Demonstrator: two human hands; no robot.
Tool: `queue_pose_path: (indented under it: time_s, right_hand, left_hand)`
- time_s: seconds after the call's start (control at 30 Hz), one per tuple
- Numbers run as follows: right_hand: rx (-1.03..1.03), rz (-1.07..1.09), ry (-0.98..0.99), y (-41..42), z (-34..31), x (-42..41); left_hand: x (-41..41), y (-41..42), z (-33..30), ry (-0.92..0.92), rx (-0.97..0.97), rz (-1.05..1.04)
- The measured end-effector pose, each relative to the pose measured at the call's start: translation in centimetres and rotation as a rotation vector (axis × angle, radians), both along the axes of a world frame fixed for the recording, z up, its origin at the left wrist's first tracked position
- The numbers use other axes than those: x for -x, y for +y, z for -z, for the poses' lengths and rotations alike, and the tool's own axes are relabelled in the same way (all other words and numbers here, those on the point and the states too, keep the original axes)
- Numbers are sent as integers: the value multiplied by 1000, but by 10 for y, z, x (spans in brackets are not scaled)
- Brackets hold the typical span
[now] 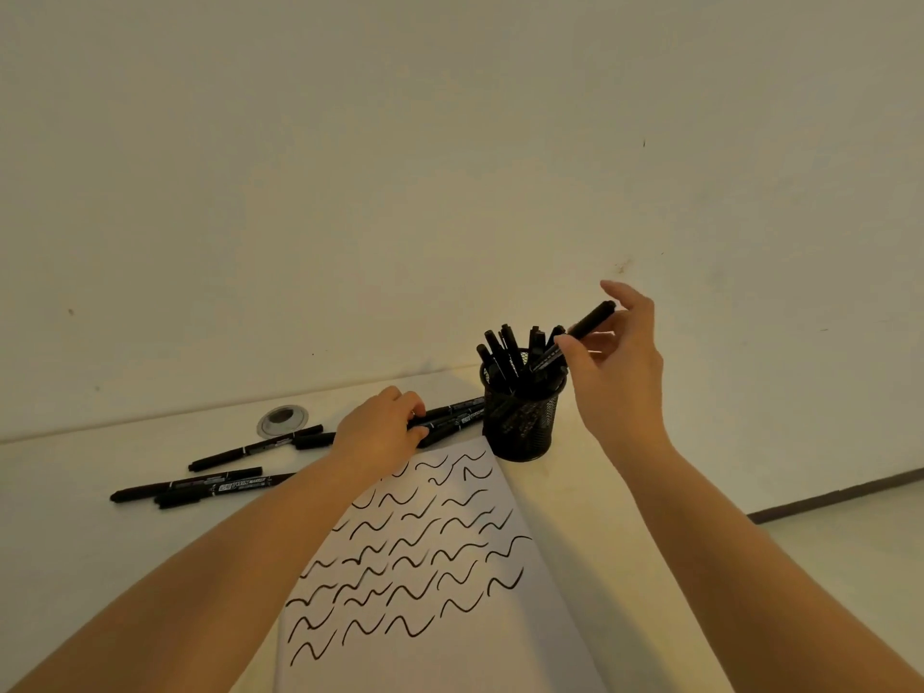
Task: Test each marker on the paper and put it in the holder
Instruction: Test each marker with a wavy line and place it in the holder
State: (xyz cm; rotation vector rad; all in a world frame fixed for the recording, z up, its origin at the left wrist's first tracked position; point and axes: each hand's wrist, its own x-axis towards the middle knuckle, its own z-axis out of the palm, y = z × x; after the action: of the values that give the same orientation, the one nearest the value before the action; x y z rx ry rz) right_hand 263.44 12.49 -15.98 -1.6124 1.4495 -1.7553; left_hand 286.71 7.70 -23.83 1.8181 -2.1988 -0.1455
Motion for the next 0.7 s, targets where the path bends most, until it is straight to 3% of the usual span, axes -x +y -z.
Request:
queue_pose_path:
  time_s: [0.27, 0.47, 0.7]
  right_hand:
    - [-46, -20, 395, -2, 12, -17]
    - [-52, 88, 624, -3, 21, -20]
    - [-82, 118, 725, -1, 24, -18]
  left_hand:
    - [1, -3, 0, -26, -67, -18]
    - [5, -4, -1, -69, -109, -55]
    - [-2, 2, -1, -37, -65, -95]
